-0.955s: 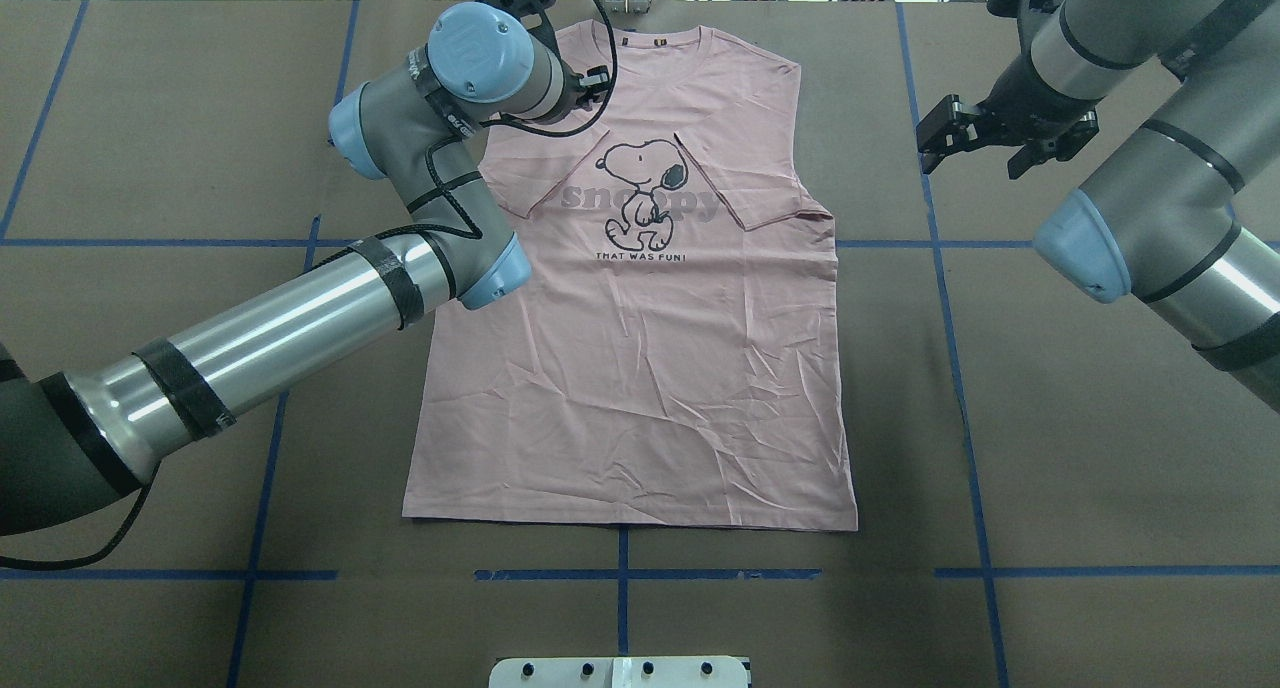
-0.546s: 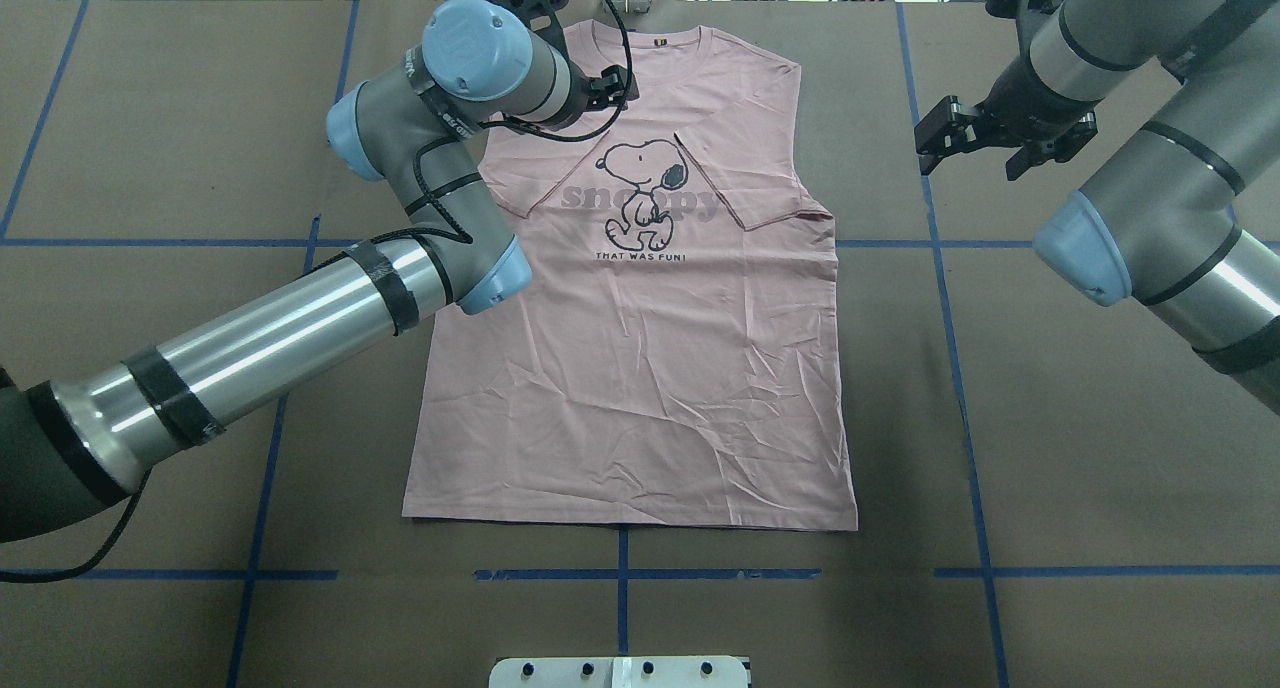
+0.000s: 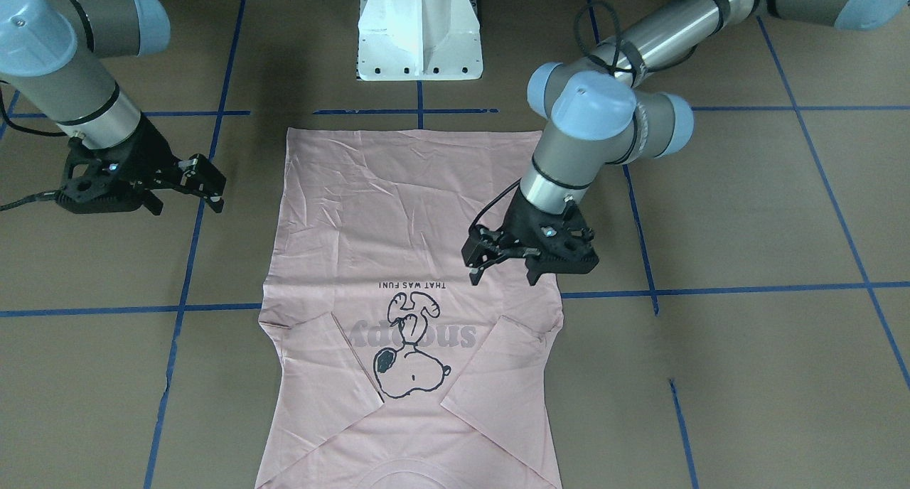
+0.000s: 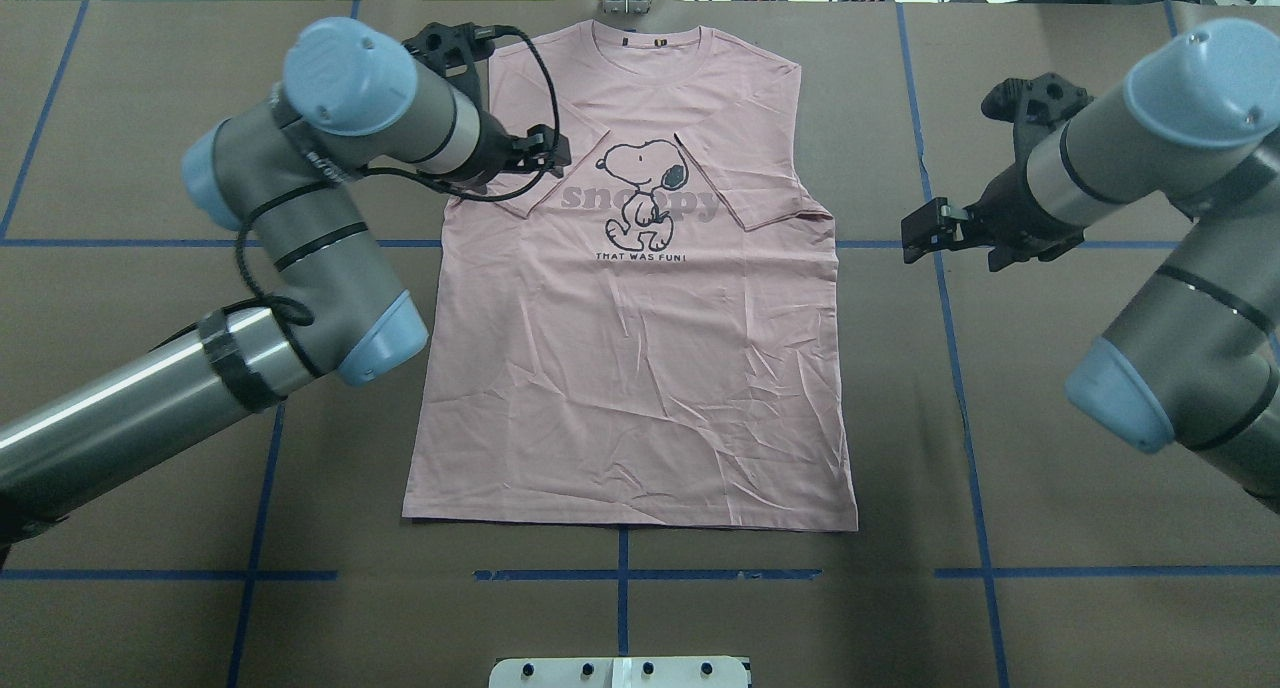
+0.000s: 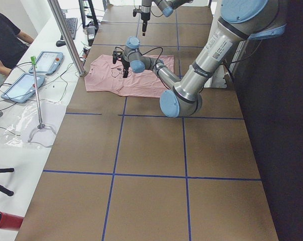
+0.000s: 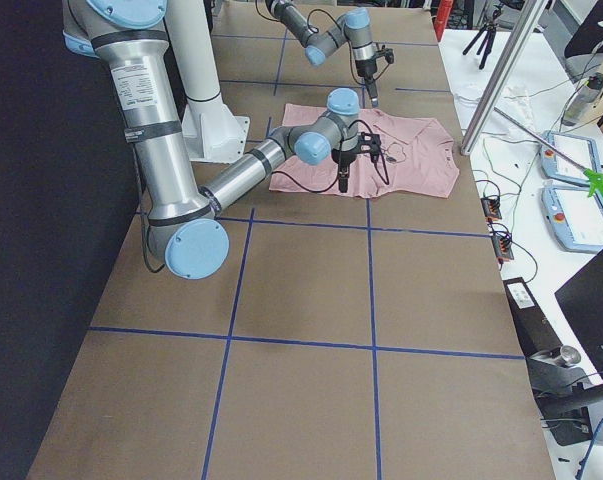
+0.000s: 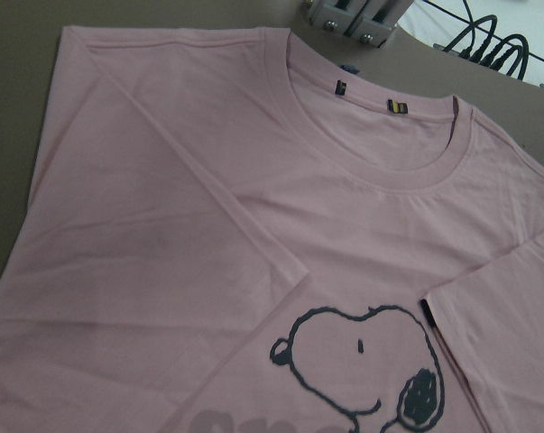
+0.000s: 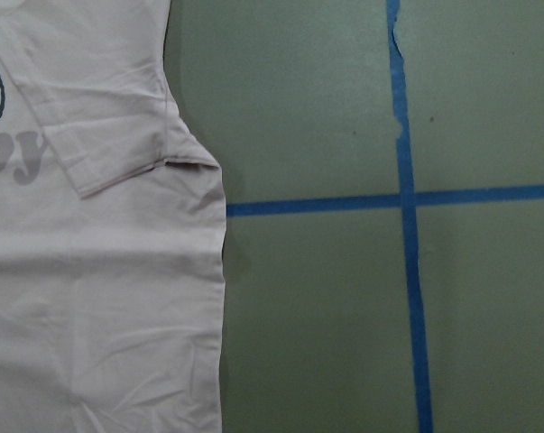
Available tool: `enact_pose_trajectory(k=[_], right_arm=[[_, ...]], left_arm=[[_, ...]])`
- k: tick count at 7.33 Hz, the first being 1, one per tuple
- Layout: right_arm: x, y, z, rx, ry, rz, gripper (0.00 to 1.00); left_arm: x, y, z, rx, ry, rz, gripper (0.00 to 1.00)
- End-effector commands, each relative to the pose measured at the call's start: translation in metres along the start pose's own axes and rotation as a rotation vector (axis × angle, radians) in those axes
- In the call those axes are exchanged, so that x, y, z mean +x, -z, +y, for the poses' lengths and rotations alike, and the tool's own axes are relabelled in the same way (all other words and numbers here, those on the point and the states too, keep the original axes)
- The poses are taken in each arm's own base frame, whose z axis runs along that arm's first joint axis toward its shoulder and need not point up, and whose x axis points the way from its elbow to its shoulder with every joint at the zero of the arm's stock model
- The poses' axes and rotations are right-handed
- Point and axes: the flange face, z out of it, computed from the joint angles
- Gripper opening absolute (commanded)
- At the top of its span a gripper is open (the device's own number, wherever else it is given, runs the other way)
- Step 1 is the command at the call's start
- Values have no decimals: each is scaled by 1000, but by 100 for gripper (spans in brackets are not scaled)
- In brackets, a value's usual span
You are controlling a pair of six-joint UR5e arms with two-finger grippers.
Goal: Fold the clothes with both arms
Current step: 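Move both grippers toward the hem corners nearest the robot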
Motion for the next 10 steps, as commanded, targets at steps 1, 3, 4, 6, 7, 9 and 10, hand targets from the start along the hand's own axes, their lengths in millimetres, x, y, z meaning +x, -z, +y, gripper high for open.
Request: enact_pose_trajectory(k=[1,3,4,6,7,9,10], right_arm=[[-44,-36,90,32,-112,3,100],[-84,-71,178,65,-135,11,100],[-94,-84,211,74,-116,16,100],[-85,-98,236,61,-106,47,100],[-81,-101,236,56,-103,58,100],[-70,-107,239,37,-95,84,100],[-69,-114,240,31,-91,94,100]], left_arm=[[-25,67,40,-16,-28,14,100],[-22,59,60,-52,-29,-5,100],[-27,56,62,-56,-26,-13,100],[-27,55,61,-56,-24,-13,100],[-26,56,61,-55,-22,-10,100],[-22,54,67,-62,-26,-8,100],[-20,54,67,-62,-28,-4,100]])
